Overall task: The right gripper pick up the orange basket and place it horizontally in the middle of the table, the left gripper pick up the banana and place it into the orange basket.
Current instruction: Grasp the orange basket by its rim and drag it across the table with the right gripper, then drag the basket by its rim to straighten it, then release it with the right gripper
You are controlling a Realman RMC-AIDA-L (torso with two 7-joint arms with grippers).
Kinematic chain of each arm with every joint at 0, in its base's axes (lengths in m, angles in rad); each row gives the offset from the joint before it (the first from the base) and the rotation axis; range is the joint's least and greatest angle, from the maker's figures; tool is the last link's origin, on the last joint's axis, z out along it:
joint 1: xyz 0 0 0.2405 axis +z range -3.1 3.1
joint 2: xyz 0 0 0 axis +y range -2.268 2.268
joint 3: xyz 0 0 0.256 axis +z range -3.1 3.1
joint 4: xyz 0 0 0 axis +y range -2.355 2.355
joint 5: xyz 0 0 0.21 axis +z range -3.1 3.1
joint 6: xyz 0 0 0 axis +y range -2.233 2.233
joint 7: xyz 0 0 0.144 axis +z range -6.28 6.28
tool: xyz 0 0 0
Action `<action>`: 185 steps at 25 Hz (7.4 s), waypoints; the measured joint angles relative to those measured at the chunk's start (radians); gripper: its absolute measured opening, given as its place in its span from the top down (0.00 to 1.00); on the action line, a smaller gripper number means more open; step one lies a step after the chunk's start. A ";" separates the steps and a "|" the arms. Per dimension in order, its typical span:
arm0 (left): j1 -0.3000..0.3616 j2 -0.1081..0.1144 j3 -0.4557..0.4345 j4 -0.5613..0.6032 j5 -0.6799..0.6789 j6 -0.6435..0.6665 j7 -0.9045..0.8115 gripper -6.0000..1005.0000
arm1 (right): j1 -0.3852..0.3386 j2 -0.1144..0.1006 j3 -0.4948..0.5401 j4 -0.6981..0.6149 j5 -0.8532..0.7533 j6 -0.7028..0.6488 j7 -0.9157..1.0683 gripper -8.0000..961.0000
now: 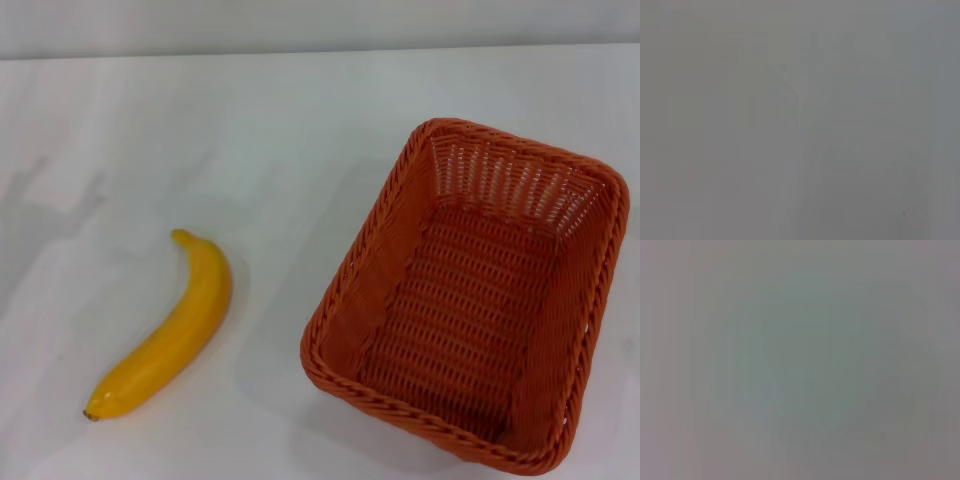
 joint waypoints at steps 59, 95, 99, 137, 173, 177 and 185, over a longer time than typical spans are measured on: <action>-0.025 0.005 -0.045 -0.072 0.249 -0.080 -0.217 0.16 | 0.742 -0.051 -0.633 -0.764 -1.596 0.179 1.490 0.11; 0.000 0.000 -0.223 0.050 0.237 -0.072 -0.076 0.16 | 0.965 0.001 -0.746 -0.136 -1.899 -0.110 1.483 0.12; 0.000 0.000 -0.227 0.068 0.236 -0.074 -0.077 0.16 | 0.960 0.001 -0.747 -0.165 -1.899 -0.105 1.478 0.32; 0.008 0.007 -0.334 0.033 0.224 -0.109 -0.098 0.16 | 0.456 0.002 -0.509 -0.856 -1.659 0.180 2.055 0.79; 0.029 0.003 -0.332 0.036 0.235 -0.110 -0.158 0.16 | 0.305 -0.040 -0.508 -0.824 -1.454 0.174 1.920 0.66; 0.038 0.002 -0.334 0.036 0.230 -0.118 -0.158 0.16 | 0.305 -0.044 -0.500 -0.824 -1.432 0.179 1.892 0.65; 0.039 0.002 -0.334 0.032 0.210 -0.131 -0.164 0.16 | 0.314 -0.062 -0.485 -0.832 -1.372 0.209 1.882 0.65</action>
